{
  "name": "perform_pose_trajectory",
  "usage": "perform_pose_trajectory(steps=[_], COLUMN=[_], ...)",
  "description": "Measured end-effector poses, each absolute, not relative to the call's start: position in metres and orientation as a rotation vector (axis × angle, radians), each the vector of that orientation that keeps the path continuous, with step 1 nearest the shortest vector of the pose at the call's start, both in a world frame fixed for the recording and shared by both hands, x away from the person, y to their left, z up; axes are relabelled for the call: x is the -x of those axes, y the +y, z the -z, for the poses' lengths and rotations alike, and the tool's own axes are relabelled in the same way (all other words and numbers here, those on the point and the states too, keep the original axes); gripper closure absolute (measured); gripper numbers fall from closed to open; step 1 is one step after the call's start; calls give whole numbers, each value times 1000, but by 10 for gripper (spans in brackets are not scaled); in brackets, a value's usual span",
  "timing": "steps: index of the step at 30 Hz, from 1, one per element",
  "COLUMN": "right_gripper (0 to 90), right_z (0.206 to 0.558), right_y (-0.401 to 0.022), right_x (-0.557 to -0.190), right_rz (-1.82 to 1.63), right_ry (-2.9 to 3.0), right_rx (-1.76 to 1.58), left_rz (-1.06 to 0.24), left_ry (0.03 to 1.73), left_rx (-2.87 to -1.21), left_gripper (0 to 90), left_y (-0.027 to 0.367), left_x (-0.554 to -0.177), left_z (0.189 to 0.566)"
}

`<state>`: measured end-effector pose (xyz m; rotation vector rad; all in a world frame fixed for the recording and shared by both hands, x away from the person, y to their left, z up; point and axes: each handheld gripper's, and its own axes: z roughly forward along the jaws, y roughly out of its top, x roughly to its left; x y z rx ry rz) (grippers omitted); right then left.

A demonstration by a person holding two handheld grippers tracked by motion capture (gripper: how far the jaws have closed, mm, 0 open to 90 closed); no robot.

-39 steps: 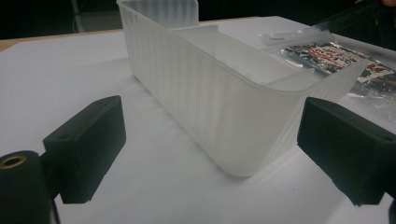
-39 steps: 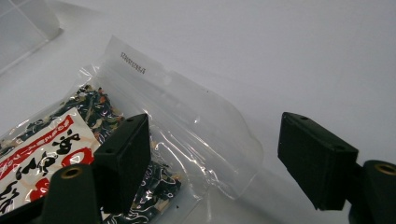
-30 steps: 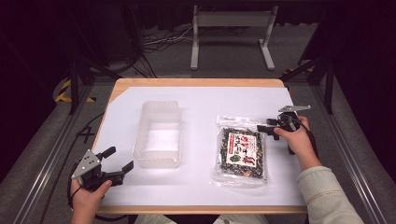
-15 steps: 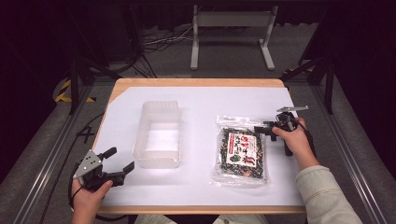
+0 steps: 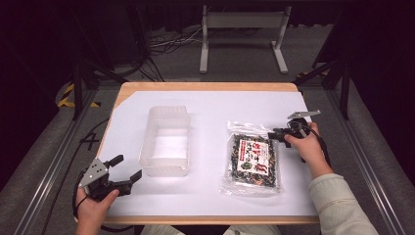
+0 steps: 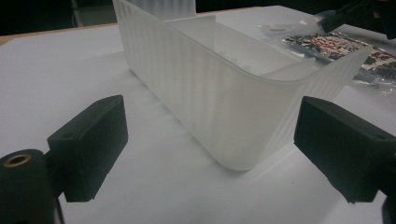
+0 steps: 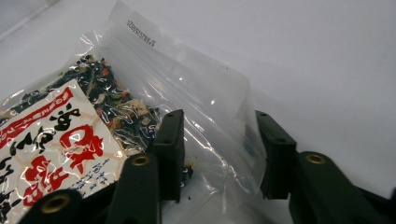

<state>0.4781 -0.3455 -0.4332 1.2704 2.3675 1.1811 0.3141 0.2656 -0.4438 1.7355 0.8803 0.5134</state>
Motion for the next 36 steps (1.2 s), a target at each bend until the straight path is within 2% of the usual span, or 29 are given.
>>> perform_pose_trajectory(steps=[5, 7, 21, 36], right_gripper=[827, 866, 900, 900], right_z=[432, 434, 423, 359], right_y=[-347, -347, -349, -348], right_x=[-475, -474, -470, -443], right_rz=[-1177, -1183, -1246, -1408], right_ry=[2344, 2332, 2307, 2194], right_rx=[-1249, -1234, -1242, -1040], left_rz=[-509, -508, -482, -487], left_ry=[887, 888, 903, 882], left_rx=[-1737, -1743, -1750, -1756], left_gripper=[108, 107, 101, 97], left_y=[264, 264, 262, 256], left_x=[-314, -314, -313, -309], left_z=[444, 444, 441, 431])
